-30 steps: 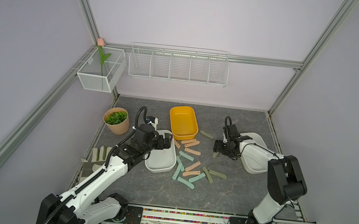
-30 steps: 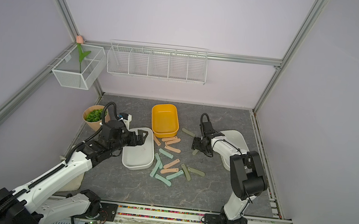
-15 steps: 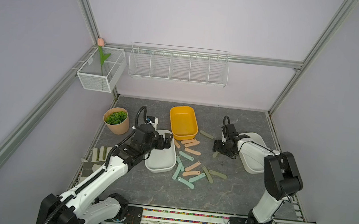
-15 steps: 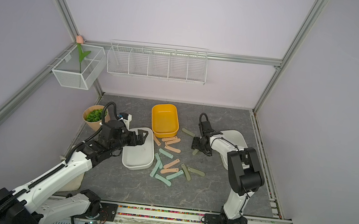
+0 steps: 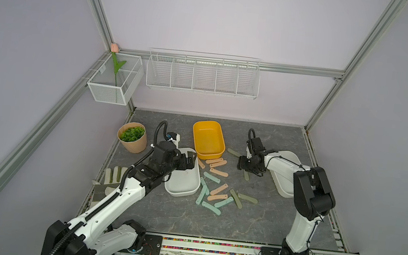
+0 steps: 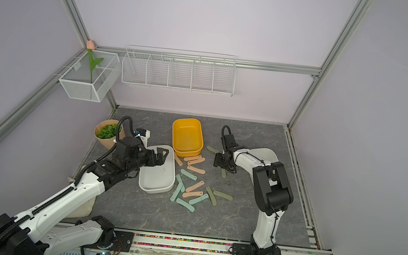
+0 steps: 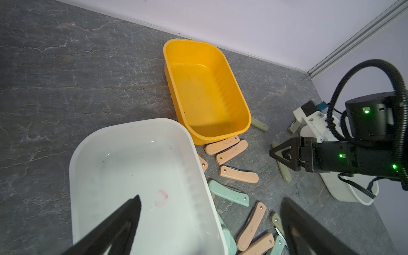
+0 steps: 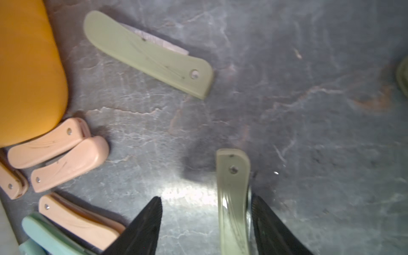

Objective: Place the fruit knives into the storage box by color
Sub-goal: Pick up the fruit knife from the center of the board.

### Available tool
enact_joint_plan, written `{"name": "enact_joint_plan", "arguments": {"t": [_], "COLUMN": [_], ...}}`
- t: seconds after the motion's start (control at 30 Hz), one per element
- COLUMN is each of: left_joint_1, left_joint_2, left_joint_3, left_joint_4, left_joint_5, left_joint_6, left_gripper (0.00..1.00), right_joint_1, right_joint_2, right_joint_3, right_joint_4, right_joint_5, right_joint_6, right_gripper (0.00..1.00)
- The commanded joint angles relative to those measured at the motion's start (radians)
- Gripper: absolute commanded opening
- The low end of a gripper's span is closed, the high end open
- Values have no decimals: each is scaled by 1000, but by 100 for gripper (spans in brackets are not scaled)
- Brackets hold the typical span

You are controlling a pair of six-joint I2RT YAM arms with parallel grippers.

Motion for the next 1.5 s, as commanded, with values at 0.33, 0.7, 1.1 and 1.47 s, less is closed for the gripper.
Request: {"name": "enact_joint_plan", "arguments": {"t": [0.33,0.7,1.1,1.47], "left_joint_1": [-8,-13,-13,-13], "left_joint_2": [-2,-4,-3,7], "left_joint_3": [17,8,-1,-2], "left_joint_4": [15,20,25,32], "left_joint_5": [4,2,1,2], "left_joint_6": [-20,-22,-19,-19], "left_gripper": [99,99,99,99], "right_joint_1": [18,18,94,101], "right_joint_2": [-85,-45,-40,21], "right_joint_3": [-54,-76,-99,-49], "right_joint_4": [-87,-53,-71,-124], "right_joint_5": [123,43,45,229], "right_joint_6": [-95,-114,-109,-71], "right_gripper": [78,81,75,73]}}
